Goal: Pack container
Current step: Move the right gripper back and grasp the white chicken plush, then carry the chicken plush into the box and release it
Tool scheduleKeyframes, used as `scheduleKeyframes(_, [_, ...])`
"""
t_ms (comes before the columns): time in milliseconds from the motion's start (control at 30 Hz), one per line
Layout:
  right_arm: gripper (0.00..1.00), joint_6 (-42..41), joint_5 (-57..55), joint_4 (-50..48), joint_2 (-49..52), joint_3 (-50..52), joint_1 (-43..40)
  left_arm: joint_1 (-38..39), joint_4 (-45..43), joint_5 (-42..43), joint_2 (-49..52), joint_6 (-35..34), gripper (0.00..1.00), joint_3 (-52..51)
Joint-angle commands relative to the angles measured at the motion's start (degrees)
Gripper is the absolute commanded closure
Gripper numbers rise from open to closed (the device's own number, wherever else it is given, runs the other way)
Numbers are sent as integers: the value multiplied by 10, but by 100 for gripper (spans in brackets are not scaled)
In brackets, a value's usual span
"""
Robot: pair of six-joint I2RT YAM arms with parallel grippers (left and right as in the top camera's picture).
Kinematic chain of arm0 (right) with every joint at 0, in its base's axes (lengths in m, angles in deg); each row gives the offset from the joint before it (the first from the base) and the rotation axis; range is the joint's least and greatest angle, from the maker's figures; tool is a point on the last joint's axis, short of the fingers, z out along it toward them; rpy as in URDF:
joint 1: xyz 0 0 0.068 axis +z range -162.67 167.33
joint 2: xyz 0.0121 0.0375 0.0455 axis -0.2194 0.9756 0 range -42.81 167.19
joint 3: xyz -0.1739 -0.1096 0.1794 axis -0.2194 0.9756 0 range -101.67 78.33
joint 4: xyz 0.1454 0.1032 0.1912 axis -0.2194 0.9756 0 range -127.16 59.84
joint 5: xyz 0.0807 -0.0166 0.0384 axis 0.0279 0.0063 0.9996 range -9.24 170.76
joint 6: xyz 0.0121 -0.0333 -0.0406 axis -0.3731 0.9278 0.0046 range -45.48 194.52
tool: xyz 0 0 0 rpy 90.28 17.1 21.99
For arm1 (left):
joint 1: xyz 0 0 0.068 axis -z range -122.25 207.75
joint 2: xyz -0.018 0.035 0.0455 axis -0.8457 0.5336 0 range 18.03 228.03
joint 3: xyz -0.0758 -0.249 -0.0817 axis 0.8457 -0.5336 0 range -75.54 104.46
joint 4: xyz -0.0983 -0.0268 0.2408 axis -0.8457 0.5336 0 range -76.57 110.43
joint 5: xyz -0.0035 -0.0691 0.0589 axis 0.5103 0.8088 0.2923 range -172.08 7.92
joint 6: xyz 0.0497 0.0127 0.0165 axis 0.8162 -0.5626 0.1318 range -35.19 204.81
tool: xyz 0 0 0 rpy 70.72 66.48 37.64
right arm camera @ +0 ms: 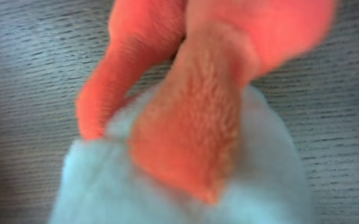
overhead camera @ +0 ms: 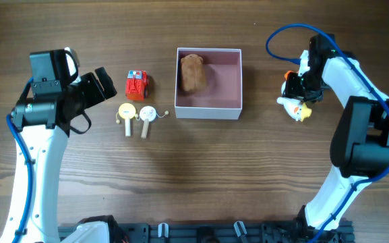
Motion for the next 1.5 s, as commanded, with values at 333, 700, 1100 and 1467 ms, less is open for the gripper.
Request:
scheduleKeyframes(333, [86, -73, 32, -33, -290, -1, 169, -3, 0, -1, 1, 5, 0, 12])
scheduleKeyframes(700, [85, -165, -18, -107, -192, 5, 290, -3, 0, -1, 1, 5, 0, 12])
scheduleKeyframes(1100, [62, -169, 16, -219, -36, 5, 290, -3, 0, -1, 1, 5, 0, 12])
scheduleKeyframes(1467, [17, -119, 14, -216, -148, -27, 277, -3, 0, -1, 1, 5, 0, 12])
